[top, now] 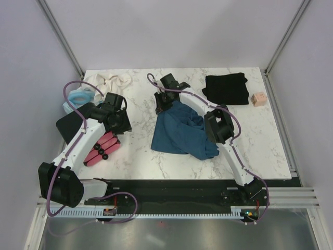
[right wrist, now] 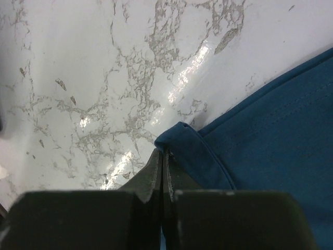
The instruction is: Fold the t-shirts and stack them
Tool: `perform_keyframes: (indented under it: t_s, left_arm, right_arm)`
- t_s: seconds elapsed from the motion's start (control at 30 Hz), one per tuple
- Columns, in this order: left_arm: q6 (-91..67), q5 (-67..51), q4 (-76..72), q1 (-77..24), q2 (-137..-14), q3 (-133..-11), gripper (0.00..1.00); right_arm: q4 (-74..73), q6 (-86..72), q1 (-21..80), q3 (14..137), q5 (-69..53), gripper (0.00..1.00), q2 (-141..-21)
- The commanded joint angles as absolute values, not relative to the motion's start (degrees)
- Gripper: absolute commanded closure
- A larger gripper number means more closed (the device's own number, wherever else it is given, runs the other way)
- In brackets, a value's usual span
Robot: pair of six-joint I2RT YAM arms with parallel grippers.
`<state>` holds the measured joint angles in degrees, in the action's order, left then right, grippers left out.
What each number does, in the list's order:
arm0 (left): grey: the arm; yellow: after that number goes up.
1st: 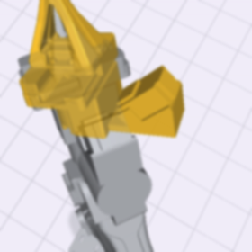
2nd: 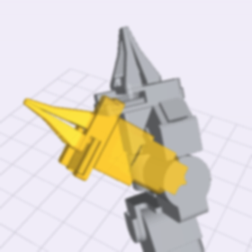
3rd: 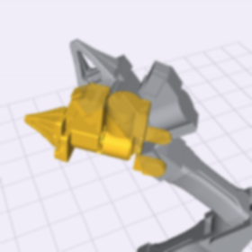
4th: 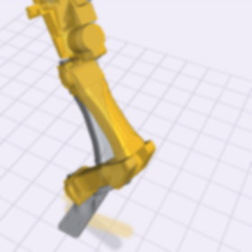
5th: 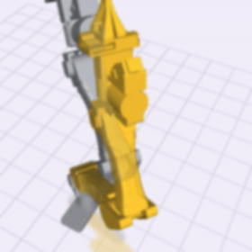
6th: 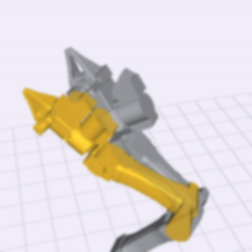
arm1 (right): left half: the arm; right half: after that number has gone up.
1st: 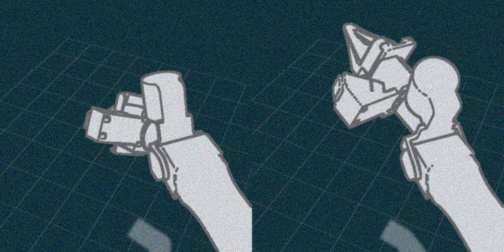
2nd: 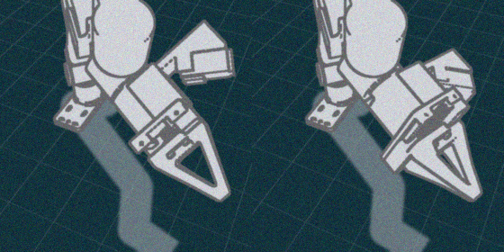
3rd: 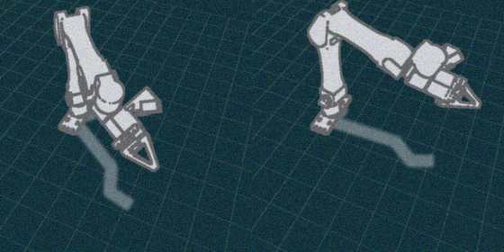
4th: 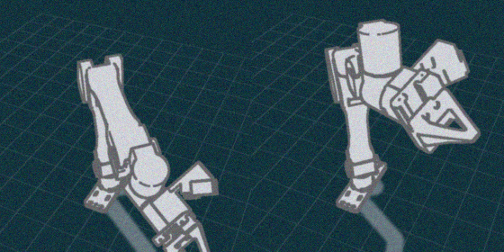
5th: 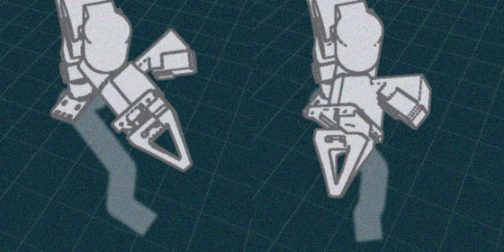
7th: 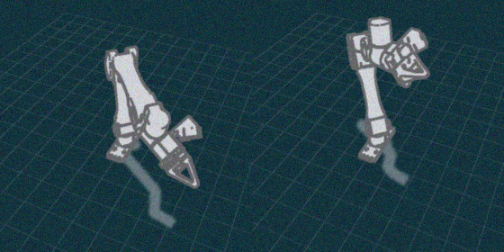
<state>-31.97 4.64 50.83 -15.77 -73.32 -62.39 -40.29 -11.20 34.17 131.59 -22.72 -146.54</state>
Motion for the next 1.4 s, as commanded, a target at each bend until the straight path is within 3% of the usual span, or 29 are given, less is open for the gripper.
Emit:
perform_keyframes:
  t_s: [0.0,0.27,0.47,0.73,0.87,1.0,1.17,1.37]
  left_arm:
    - [-33.13,5.8,50.1,-15.56,-71.63,-62.31,0.52]
    - [-33.31,4.57,47.29,-15.47,-76.01,-64.15,0.49]
    - [-31.12,3.43,42.55,-15.29,-86.99,-74.25,0.46]
    - [-26.19,-11.59,41.57,-15.47,-121.66,-106.93,0.46]
    - [-26.19,-16.43,45.08,-15.99,-134.69,-127.12,0.44]
    - [-26.98,-18.18,45.7,-16.61,-143.51,-137.43,0.43]
    - [-26.29,-23.11,44.65,-17.14,-148.36,-141.68,0.44]
    - [-25.05,-21.1,43.94,-19.51,-149.33,-141.51,0.45]
  right_arm:
    - [-39.81,-10.81,34.37,132.01,-20.83,1.0,-144.94]
    - [-42.27,-9.59,34.19,123.32,-9.86,1.0,-127.82]
    - [-46.05,-9.84,31.21,111.55,1.04,1.0,-108.22]
    - [-54.22,-11.24,28.57,105.3,10.71,1.0,-93.7]
    - [-56.42,-13.71,26.29,103.89,13.97,1.0,-88.08]
    - [-58.01,-15.38,25.4,99.06,13.71,1.0,-84.12]
    - [-58.44,-18.72,25.49,90.89,10.2,1.0,-77.97]
    - [-60.29,-19.6,25.49,87.45,10.81,1.0,-74.71]
